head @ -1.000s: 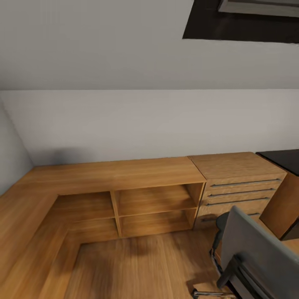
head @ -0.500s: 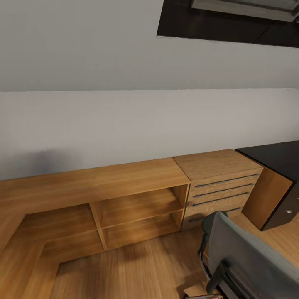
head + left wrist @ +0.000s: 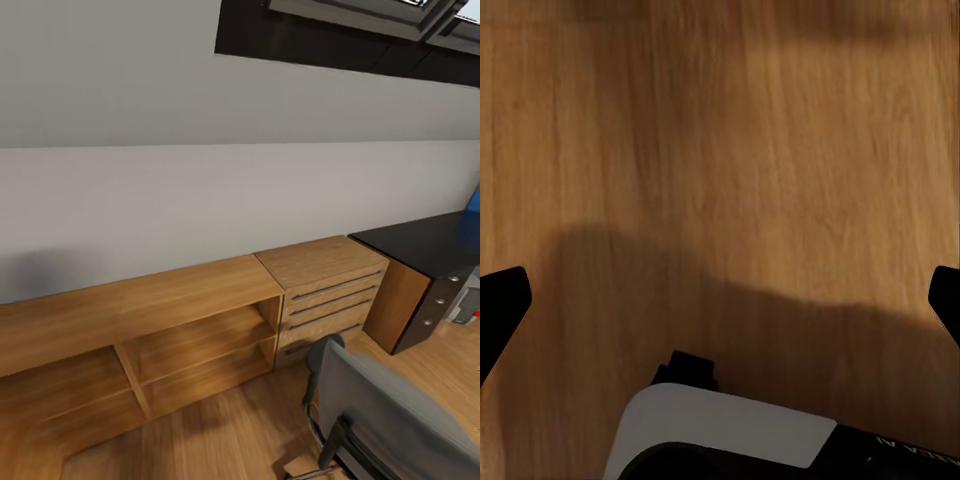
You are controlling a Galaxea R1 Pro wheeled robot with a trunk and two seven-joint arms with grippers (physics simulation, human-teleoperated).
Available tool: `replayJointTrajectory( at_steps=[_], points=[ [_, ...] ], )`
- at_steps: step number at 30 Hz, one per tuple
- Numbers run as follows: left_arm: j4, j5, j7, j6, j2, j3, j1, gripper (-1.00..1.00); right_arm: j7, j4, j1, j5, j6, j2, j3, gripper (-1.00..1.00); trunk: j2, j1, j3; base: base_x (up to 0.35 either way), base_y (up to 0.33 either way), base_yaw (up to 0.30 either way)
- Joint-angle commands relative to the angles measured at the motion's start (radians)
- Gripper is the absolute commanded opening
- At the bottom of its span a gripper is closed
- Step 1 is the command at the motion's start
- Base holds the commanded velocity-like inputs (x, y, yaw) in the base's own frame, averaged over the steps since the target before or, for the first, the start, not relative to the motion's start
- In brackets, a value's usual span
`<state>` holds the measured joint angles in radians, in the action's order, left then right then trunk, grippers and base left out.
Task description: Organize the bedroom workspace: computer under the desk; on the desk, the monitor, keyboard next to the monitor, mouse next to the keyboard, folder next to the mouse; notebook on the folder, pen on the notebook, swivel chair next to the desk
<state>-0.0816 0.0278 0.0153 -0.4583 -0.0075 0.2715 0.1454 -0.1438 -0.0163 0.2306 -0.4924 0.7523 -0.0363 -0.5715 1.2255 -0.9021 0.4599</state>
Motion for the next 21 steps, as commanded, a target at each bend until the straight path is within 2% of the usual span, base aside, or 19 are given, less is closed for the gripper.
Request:
replayJointTrajectory(
  at_steps=[1, 21],
  points=[
    [0.0, 0.003, 0.002, -0.003, 0.0, 0.002, 0.0, 1.0, -0.009, -0.002, 0.001, -0.011, 0.002, 0.0, -0.004, 1.0, 0.001, 0.0, 0.001, 0.113, 0.077, -0.26],
    [0.0, 0.003, 0.002, -0.002, 0.0, 0.002, 0.0, 1.0, -0.008, -0.002, 0.001, -0.011, -0.004, -0.004, -0.004, 1.0, 0.001, 0.0, 0.001, 0.015, 0.01, -0.26]
  ],
)
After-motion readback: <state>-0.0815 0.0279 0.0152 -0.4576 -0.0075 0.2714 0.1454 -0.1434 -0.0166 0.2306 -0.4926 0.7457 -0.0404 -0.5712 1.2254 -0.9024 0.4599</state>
